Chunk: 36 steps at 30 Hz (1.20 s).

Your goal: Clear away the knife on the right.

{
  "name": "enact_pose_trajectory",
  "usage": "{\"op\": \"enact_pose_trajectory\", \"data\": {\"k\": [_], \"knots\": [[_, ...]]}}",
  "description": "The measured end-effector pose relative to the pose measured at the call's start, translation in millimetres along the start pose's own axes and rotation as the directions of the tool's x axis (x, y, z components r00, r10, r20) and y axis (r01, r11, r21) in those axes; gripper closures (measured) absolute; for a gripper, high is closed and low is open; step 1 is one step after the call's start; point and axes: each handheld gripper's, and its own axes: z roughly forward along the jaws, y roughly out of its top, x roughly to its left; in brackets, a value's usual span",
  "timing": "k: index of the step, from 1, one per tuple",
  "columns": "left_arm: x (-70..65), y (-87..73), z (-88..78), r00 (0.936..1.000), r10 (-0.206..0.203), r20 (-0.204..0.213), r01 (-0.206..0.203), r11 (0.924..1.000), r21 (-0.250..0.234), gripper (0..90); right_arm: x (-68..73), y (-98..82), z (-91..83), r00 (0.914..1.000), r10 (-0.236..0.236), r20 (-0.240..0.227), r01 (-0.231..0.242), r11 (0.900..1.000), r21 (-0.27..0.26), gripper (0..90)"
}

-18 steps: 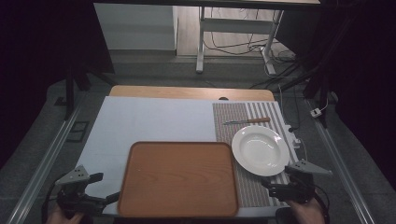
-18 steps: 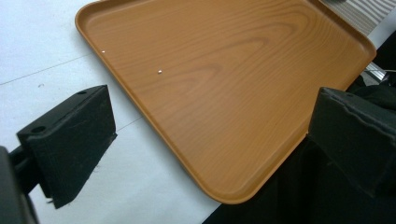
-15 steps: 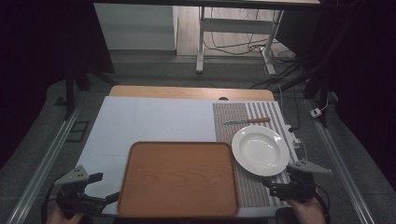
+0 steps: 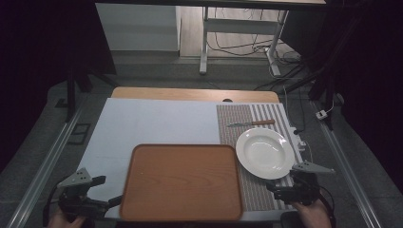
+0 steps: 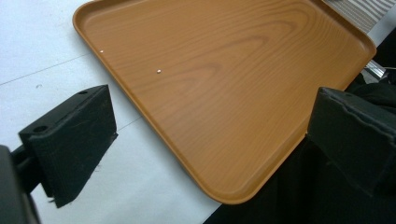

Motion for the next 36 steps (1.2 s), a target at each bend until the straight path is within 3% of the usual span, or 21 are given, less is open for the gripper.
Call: {"op": "enact_pose_trajectory", "data": {"k": [14,22,36], "knots": [[0.2,0.6,0.9,1.0000,-0.004,-0.002,0.004,1.0000,0.006,1.4,2.2,1.3,-0.7,0.9997,-0.025,-0.006,0.025,1.000,0.002,0.0],[0.2,1.0,1.6,1.0000,-0.004,-0.006,0.004,1.0000,0.009,1.4,3.0,9.8,-0.2,0.9986,-0.054,-0.002,0.054,0.998,-0.031,0.0],[0.2,1.2,1.8,1.0000,-0.006,-0.007,0.006,0.9999,0.012,1.4,-0.8,16.2,11.2,0.9965,-0.072,-0.041,0.071,0.997,-0.027,0.0]]}}
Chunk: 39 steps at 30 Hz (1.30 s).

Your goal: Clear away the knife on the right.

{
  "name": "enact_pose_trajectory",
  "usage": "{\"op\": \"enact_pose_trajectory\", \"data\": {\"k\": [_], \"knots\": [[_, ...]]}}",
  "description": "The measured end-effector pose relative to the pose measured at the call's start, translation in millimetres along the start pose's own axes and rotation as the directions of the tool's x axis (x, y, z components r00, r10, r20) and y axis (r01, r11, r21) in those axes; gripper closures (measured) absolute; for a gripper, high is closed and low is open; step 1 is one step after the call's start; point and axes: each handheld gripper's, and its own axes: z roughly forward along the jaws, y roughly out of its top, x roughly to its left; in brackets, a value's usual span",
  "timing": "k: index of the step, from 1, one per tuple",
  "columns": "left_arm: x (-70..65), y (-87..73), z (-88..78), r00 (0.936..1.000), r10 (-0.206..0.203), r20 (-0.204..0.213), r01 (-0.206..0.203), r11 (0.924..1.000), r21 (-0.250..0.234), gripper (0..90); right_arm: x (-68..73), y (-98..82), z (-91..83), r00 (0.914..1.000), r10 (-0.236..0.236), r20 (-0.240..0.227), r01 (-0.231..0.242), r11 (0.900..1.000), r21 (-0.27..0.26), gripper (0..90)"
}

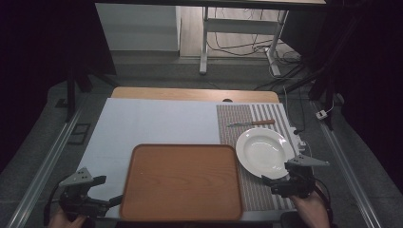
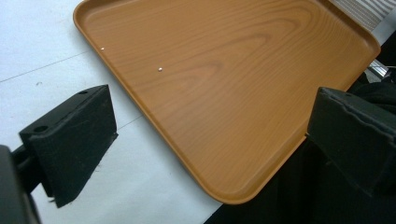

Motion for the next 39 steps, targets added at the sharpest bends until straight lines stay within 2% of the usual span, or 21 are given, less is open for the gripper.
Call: {"op": "enact_pose_trajectory", "data": {"k": [11,18,24,30,34,39], "knots": [[0.3,0.1,0.2,1.0000,-0.002,0.000,0.002,1.0000,0.002,1.4,-3.0,12.2,11.4,0.9996,-0.025,-0.015,0.026,1.000,0.009,0.0],[0.2,0.2,0.3,1.0000,-0.002,-0.001,0.002,1.0000,0.003,1.4,-7.0,17.6,19.5,0.9991,0.003,-0.042,-0.002,1.000,0.010,0.0],[0.4,0.3,0.5,1.0000,-0.004,-0.001,0.004,1.0000,0.003,1.4,-9.4,25.3,27.7,0.9986,0.004,-0.052,-0.003,1.000,0.017,0.0],[0.4,0.3,0.5,1.0000,-0.005,-0.001,0.005,1.0000,0.003,1.4,-13.0,32.0,36.0,0.9993,-0.001,-0.039,0.002,1.000,0.024,0.0],[0.6,0.3,0.6,1.0000,-0.007,-0.001,0.007,1.0000,0.003,1.4,-16.5,35.7,38.8,0.9993,0.013,-0.035,-0.012,1.000,0.022,0.0],[0.8,0.6,0.6,1.0000,-0.008,-0.001,0.008,1.0000,0.005,1.4,-27.3,44.1,47.9,0.9998,0.021,-0.006,-0.021,0.999,0.030,0.0]]}}
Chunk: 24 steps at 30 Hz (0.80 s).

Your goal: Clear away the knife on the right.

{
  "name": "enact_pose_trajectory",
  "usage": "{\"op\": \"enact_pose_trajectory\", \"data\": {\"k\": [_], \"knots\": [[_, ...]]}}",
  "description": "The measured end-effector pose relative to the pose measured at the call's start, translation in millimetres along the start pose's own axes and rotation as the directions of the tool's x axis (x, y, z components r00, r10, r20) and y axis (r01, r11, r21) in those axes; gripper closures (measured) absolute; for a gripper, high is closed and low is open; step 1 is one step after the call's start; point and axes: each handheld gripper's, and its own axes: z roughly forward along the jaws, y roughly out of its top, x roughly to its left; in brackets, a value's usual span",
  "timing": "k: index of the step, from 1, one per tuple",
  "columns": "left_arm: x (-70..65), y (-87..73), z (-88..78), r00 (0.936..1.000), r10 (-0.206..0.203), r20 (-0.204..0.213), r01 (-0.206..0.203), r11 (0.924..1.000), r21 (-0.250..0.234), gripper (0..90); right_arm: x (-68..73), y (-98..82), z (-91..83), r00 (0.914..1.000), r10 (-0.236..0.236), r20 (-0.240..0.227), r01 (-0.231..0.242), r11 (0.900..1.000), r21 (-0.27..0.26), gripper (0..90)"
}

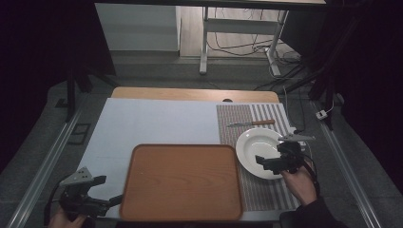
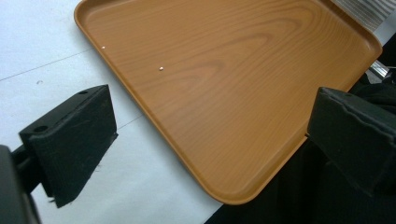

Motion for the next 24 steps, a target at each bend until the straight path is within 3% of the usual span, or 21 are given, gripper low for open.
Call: {"op": "enact_pose_trajectory", "data": {"k": [13,24], "knots": [[0.1,0.1,0.3,1.0000,-0.003,-0.001,0.003,1.0000,0.000,1.4,-17.4,16.2,22.0,0.9994,-0.015,0.031,0.015,1.000,0.026,0.0],[0.4,0.2,0.4,1.0000,-0.002,0.001,0.002,1.0000,0.000,1.4,-35.4,31.9,38.7,0.9993,0.015,0.035,-0.016,0.999,0.031,0.0]]}}
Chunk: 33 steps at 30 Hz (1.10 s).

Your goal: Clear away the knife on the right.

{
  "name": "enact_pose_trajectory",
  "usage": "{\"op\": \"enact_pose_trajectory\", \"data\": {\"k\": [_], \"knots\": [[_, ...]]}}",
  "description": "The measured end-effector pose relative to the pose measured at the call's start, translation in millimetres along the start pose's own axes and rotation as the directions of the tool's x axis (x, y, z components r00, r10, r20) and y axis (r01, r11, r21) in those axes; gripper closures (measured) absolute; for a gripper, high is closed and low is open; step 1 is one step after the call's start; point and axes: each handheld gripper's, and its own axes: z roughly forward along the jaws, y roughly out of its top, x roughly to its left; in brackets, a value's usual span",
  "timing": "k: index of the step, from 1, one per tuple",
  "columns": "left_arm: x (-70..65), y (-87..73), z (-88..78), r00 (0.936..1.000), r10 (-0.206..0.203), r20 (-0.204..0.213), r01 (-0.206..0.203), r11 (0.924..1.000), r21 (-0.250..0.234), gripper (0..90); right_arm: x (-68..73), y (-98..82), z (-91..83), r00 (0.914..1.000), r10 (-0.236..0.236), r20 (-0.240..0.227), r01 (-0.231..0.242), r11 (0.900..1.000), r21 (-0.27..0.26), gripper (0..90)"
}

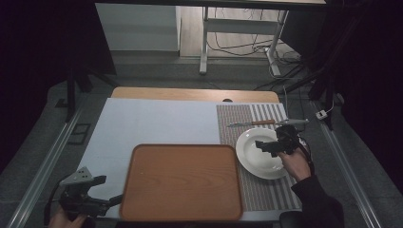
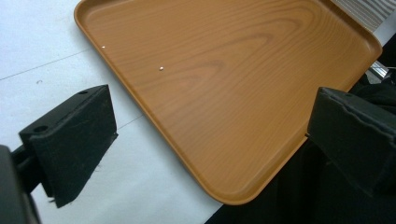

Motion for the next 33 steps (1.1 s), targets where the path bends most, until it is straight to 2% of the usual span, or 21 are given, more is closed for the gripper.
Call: {"op": "enact_pose_trajectory", "data": {"k": [8,16,21,26,33], "knots": [[0.3,0.1,0.1,1.0000,0.001,0.000,-0.001,1.0000,0.000,1.4,-11.3,9.4,12.7,0.9996,0.014,0.026,-0.015,0.999,0.029,0.0],[0.3,0.0,0.1,1.0000,-0.002,0.002,0.002,1.0000,-0.001,1.4,-22.7,18.0,31.4,0.9973,0.021,0.071,-0.025,0.998,0.055,0.0],[0.4,0.0,0.1,1.0000,-0.003,0.003,0.003,1.0000,-0.001,1.4,-29.7,23.0,37.8,0.9950,0.034,0.094,-0.039,0.998,0.056,0.0],[0.5,0.0,0.1,1.0000,-0.002,0.003,0.002,1.0000,-0.001,1.4,-36.1,29.1,43.8,0.9935,0.021,0.112,-0.029,0.997,0.066,0.0],[0.5,0.0,0.2,1.0000,-0.002,0.003,0.002,1.0000,0.000,1.4,-43.9,38.9,55.6,0.9913,0.028,0.129,-0.038,0.996,0.076,0.0]]}}
